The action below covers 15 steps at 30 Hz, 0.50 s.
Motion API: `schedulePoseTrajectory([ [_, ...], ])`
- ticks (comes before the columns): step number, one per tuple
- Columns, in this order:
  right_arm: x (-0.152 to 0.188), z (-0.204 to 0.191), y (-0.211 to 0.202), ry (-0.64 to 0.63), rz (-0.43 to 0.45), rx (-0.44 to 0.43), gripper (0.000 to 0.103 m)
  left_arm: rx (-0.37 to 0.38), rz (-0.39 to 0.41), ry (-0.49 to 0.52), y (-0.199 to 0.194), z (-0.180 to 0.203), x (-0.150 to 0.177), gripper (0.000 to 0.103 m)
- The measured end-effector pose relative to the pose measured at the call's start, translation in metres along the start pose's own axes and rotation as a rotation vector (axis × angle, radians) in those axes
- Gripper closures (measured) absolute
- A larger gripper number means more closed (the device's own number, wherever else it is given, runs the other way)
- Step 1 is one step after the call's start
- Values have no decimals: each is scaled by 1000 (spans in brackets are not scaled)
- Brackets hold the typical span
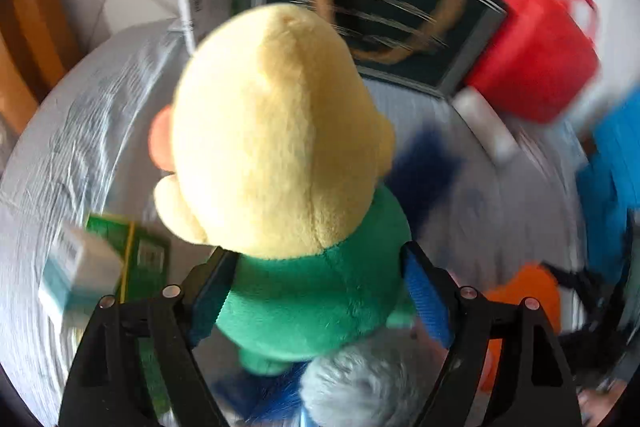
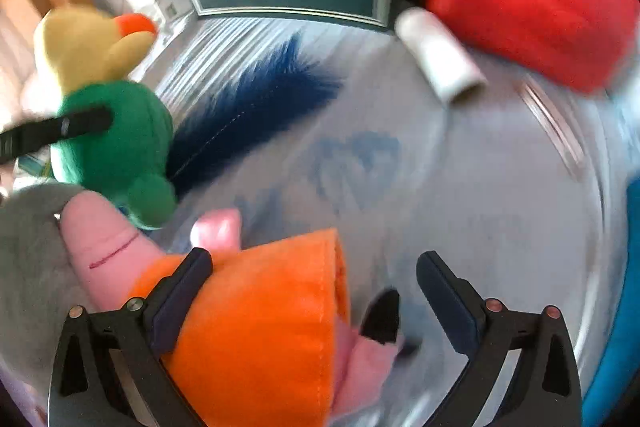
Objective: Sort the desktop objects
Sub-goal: 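Grasp the yellow-green duck plush with the left gripper while the right grasps the white paper roll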
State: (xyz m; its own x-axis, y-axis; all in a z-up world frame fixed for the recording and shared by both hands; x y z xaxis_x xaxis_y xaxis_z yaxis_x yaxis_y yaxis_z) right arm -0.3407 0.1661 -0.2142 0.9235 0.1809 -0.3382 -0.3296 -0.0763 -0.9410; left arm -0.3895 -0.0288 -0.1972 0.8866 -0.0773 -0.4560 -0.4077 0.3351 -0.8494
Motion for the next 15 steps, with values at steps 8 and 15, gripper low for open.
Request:
schedulePoseTrajectory([
  [8,17,11,-34,10,38,8,0,16,57,-106,-27,-16,2,23],
  [15,-44,37,-7,53,84,71,0,-60,11,-123,-11,-33,-32,23],
])
Point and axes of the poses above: each gripper's, at about its wrist camera, not at the fingertips, and y roughly the way its jaws point, z to its right, x to its underside, the point moved 2 cm from there along y, roughly the way its jaws point, and after that the axes turned 8 degrees about x, right-handed, at the moved point
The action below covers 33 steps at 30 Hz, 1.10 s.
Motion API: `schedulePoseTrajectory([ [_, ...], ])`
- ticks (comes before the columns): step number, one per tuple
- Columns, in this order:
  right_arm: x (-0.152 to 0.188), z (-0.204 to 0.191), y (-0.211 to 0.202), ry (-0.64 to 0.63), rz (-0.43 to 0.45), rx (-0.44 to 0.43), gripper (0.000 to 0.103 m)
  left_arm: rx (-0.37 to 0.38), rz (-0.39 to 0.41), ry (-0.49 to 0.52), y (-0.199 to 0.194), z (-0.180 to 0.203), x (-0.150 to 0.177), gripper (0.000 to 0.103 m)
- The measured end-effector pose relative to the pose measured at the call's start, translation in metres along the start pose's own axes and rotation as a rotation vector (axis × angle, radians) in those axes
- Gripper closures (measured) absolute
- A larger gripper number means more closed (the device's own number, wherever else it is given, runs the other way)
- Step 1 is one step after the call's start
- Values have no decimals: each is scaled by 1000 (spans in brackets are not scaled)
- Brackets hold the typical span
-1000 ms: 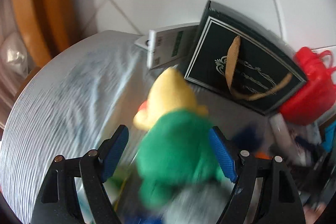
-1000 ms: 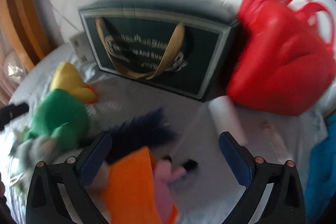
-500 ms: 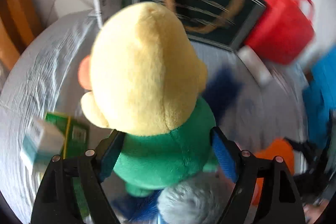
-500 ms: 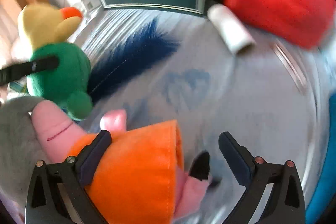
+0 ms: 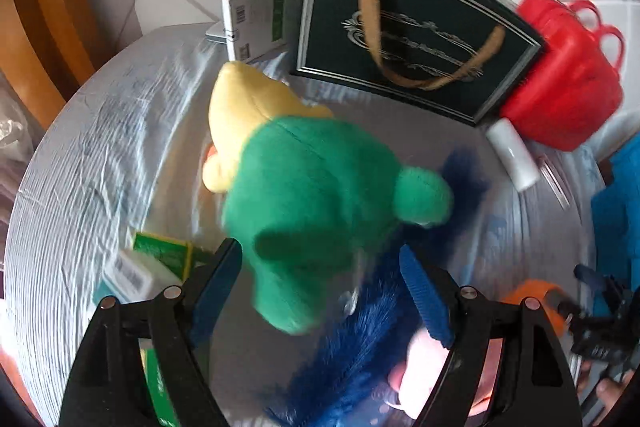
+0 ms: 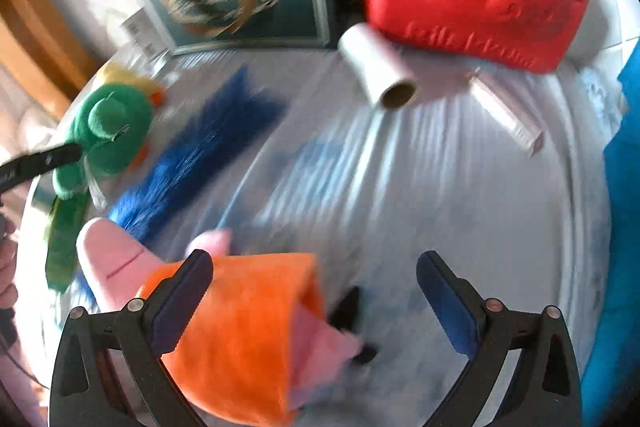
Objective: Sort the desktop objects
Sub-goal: 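Grasp the yellow-green duck plush with the left gripper while the right grasps the white paper roll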
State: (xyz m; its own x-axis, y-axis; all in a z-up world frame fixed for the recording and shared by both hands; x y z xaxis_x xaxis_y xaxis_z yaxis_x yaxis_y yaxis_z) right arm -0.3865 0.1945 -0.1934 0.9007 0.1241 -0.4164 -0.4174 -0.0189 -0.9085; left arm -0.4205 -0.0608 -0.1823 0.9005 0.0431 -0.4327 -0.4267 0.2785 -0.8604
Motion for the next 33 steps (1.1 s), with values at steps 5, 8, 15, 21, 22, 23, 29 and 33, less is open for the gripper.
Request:
schedulePoseTrajectory([
  [5,-49,34,19,28,34,48,0,29,-15,-120,3,-29,-38,23],
  [8,-74,46,33,27,34,78,0,15,-113,-253,26,-47,-74,23],
  [15,-117,51,69,-13,3,119,0,-124,-372,-313,91,-56,-97,23],
  [21,-136,28,103,-82,-6,148,0,-171,-428,-305,115,-53,-99,13],
  [22,-139,23,106,-94,-7,155,0,-169,-436,-289,118,-52,-98,13],
  [23,-141,18,111,-110,-14,156,0,-168,-441,-279,121,-52,-97,12],
  [29,-139,-3,120,-184,-35,191,51,-143,-356,-188,100,-39,-89,30],
  [33,-129,-5,92,-173,0,143,54,-110,-275,-120,64,-21,-78,33],
])
Point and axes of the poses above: each gripper's, at about its wrist camera, not at the fingertips, and y roughly the way its jaws point, z to its right, x to its underside, the point moved 2 cm from there along y, roughly the way its jaws point, and after that the axes turned 8 degrees about x, right-handed, at the moved point
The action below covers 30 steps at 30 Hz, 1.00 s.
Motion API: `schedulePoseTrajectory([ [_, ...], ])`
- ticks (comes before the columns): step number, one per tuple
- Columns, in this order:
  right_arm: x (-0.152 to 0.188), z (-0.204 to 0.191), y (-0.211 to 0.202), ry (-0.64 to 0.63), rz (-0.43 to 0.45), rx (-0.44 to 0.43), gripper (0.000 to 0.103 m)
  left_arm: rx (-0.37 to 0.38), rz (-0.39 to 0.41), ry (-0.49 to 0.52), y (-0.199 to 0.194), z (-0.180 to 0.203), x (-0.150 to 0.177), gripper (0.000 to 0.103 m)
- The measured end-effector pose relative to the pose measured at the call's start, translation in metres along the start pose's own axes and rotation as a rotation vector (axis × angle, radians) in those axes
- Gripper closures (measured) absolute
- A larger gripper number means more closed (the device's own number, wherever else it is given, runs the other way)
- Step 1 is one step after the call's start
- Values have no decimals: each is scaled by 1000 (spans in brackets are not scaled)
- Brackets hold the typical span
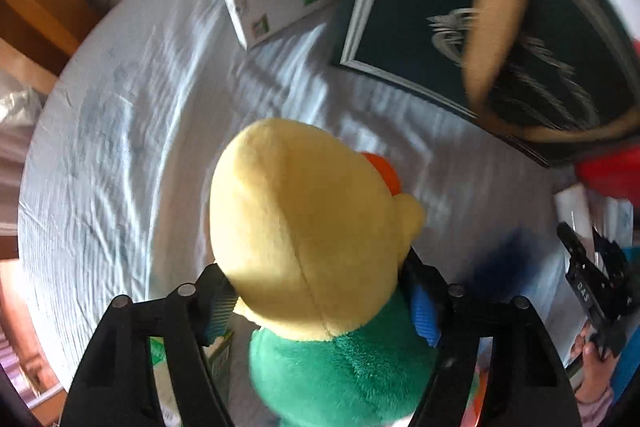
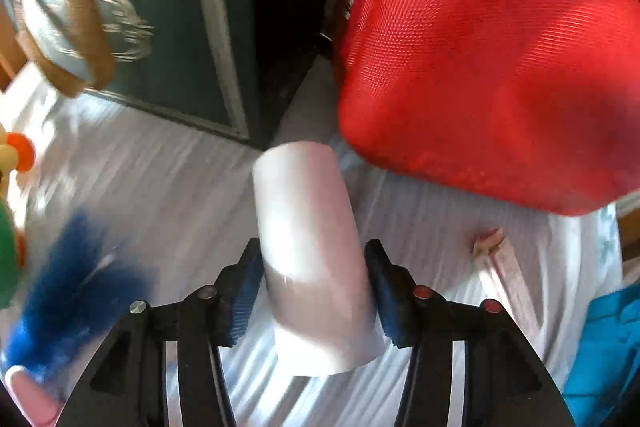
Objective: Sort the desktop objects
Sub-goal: 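Grasp the yellow-green duck plush with the left gripper while the right grasps the white paper roll, then carry the duck plush with the left gripper while the right carries the paper roll into the bin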
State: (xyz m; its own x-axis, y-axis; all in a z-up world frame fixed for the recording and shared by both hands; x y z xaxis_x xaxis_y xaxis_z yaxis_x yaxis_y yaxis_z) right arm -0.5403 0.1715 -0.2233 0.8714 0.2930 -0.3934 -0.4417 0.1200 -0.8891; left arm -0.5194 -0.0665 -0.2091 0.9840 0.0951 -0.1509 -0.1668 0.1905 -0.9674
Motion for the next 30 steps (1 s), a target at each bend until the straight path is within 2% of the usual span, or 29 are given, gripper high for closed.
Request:
schedulePoseTrajectory([
  [5,9,15,-52,59,64,-36,57,-15,176,50,-53,17,37,33],
  [9,15,24,-94,81,115,-30,57,32,252,48,-88,30,62,34],
  [12,17,31,-130,105,161,-37,57,-7,348,93,-126,40,70,34],
  [14,25,38,-158,124,203,-39,57,-9,404,119,-150,42,86,34],
  [22,82,63,-276,214,379,-45,57,29,551,220,-238,74,135,34],
  [30,152,96,-403,313,547,-4,57,121,671,361,-310,144,206,34],
])
Point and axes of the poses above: each gripper's, at about its wrist camera, not at the fingertips, and y roughly the way its jaws point, z to its right, x to its underside, the point moved 2 cm from there along y, roughly the way its jaws point, and after that the axes turned 8 degrees about x, right-handed, at the moved point
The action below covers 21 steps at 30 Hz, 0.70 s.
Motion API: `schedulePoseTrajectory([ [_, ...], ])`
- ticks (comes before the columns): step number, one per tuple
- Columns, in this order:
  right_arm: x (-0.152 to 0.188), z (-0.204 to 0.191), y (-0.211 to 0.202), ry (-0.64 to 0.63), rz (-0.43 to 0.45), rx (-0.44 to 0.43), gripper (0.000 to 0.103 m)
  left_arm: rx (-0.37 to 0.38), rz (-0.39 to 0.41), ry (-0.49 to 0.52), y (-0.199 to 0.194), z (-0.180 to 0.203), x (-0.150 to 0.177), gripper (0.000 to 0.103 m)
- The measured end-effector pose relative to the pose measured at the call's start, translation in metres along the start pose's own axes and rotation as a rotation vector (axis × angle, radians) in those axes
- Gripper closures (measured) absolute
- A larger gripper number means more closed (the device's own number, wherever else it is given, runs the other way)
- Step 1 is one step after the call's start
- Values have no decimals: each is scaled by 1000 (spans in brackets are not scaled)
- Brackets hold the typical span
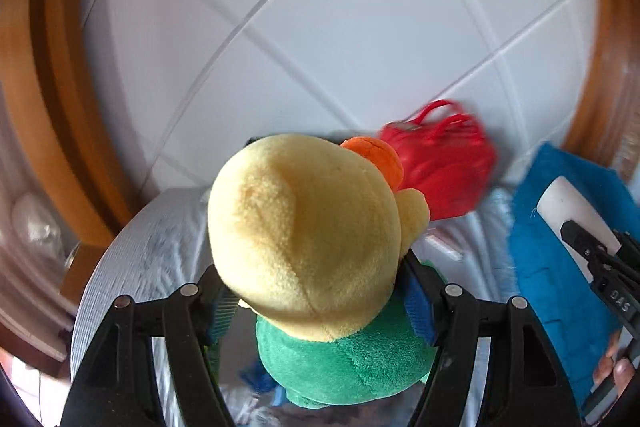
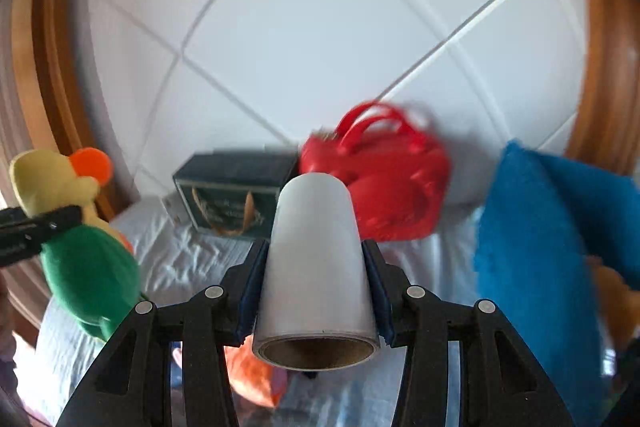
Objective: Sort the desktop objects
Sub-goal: 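Carry the duck plush with the left gripper while the right carries the paper roll into the bin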
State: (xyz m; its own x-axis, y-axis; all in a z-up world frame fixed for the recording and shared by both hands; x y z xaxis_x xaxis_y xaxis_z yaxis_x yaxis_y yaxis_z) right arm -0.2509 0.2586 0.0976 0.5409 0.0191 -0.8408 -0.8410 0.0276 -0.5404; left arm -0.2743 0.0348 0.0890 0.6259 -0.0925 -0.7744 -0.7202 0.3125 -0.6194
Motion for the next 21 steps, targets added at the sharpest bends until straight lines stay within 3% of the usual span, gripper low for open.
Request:
schedulePoseTrajectory([
  [4,-4,36,-68,37,76,80,57,86,42,61,-24,59,-4,34],
  [10,1,109,-138,106,137,204,57,244,60,146,-47,165,-11,34],
  [15,15,184,-164,159,124,297,57,369,58,222,-53,268,-17,34],
  [21,46,279,-170,231,62,364,57,446,43,289,-43,377,-18,34],
])
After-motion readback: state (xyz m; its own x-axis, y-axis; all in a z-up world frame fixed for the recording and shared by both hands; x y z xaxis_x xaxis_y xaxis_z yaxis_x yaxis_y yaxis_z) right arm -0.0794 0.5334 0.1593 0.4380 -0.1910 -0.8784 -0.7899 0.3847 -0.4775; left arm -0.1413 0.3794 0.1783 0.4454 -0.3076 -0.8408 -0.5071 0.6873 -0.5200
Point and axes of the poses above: each gripper's, at about its wrist camera, not at the fingertips, and y roughly the way its jaws point, z to its right, x to its underside, the point moved 2 cm from there along y, roughly the way its jaws point, and after that the axes turned 8 degrees about x, right-handed, at the moved point
